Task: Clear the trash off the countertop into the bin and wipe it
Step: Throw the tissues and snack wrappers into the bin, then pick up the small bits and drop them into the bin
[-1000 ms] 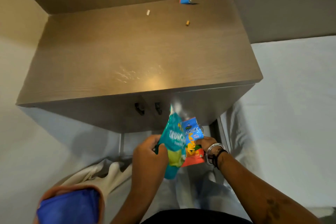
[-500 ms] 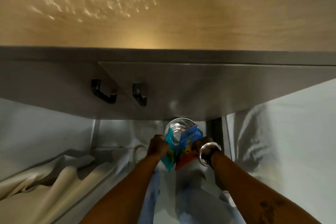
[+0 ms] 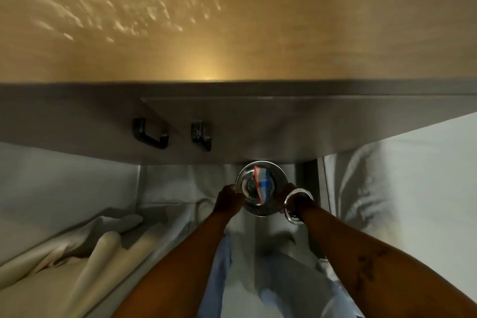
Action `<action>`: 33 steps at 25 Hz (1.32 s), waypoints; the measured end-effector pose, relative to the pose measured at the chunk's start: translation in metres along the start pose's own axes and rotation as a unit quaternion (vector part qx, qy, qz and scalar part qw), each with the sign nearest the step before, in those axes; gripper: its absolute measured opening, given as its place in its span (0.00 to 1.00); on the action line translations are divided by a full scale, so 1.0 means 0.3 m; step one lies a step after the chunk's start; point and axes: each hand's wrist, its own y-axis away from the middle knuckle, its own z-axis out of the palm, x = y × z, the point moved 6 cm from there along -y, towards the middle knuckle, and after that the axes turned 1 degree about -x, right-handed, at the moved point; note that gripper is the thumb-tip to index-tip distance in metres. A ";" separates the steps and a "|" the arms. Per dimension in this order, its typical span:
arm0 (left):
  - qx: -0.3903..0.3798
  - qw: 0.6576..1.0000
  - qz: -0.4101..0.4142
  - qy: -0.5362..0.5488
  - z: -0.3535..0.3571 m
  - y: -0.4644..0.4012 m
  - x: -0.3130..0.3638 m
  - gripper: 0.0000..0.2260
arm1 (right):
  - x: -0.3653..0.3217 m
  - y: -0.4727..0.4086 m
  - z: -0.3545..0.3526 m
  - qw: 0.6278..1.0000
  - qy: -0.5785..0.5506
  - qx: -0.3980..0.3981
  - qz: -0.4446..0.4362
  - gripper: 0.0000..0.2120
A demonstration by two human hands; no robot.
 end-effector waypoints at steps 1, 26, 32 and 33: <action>-0.001 1.000 0.009 -0.020 -0.032 0.061 0.034 0.09 | -0.026 0.070 -0.018 1.000 0.018 -0.016 -0.010 0.25; 0.384 0.881 0.262 -0.086 -1.354 0.784 1.232 0.12 | -0.917 1.158 -1.064 0.892 -0.070 0.400 -0.198 0.11; 0.395 0.844 0.296 -0.209 -1.428 0.590 1.355 0.15 | -0.975 1.016 -1.134 0.884 -0.122 0.435 -0.117 0.16; 0.389 0.851 0.287 -0.205 -1.443 0.562 1.379 0.15 | -0.983 1.001 -1.145 0.884 -0.127 0.437 -0.109 0.16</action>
